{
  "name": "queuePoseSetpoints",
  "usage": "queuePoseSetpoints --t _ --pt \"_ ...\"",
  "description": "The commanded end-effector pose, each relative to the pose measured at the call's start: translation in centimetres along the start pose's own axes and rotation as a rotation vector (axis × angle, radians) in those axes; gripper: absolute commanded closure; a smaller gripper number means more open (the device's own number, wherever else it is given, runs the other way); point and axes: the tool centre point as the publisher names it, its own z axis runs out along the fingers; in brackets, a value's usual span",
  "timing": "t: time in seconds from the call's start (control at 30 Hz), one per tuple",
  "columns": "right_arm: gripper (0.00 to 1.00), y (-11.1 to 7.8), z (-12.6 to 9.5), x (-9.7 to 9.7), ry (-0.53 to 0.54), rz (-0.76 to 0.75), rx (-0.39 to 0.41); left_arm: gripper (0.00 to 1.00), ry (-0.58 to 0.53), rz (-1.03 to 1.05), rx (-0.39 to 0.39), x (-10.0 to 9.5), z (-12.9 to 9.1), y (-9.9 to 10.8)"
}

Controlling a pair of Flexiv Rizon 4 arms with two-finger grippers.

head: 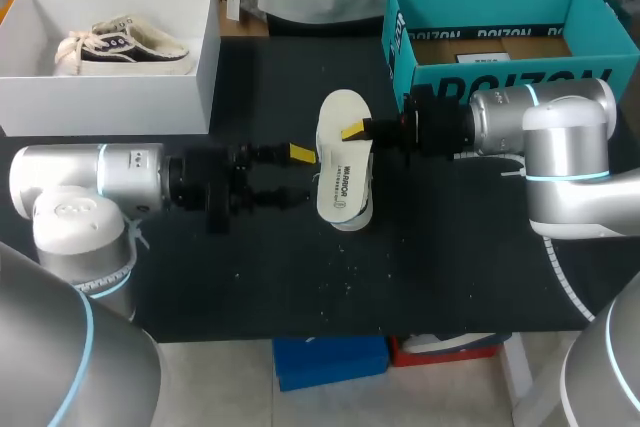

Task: Take the shoe out of the shoebox, open the shoe tongue, remove and reinsert the insole, then place the shoe into the shoebox

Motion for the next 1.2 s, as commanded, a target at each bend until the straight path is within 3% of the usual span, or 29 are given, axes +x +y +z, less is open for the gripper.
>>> queuePoseSetpoints --t 0.03,0.37,0.43,0.5,0.67,0.83,0.87,0.9,1.03,1.2 --pt "1.00 0.0 0.1 -0.1 -0.001 0.000 -0.002 0.00 0.005 0.009 0.043 0.1 0.6 1.4" --pt "1.00 0.0 0.1 -0.1 -0.001 0.000 -0.002 0.00 -0.013 0.001 0.044 0.6 2.3 2.7" --pt "1.00 0.0 0.1 -0.1 -0.001 0.000 -0.002 0.18 -0.018 -0.002 0.041 1.1 2.7 3.0" --pt "1.00 0.0 0.1 -0.1 -0.001 0.000 -0.002 0.20 -0.022 -0.002 0.038 1.3 3.2 3.2" --pt "1.00 0.0 0.1 -0.1 -0.001 0.000 -0.002 0.40 -0.031 -0.004 0.029 1.8 4.4 3.7" --pt "1.00 0.0 0.1 -0.1 -0.001 0.000 -0.002 0.40 -0.054 0.012 0.022 1.7 5.2 4.2" --pt "1.00 0.0 0.1 -0.1 -0.001 0.000 -0.002 0.42 -0.057 0.016 0.018 1.7 5.2 4.2" --pt "1.00 0.0 0.1 -0.1 -0.001 0.000 -0.002 0.51 -0.056 0.018 0.017 1.6 5.3 4.3" --pt "1.00 0.0 0.1 -0.1 -0.001 0.000 -0.002 0.63 -0.062 0.021 0.018 1.5 5.4 4.4" --pt "1.00 0.0 0.1 -0.1 -0.001 0.000 -0.002 0.63 -0.063 0.021 0.020 1.5 5.4 4.5"
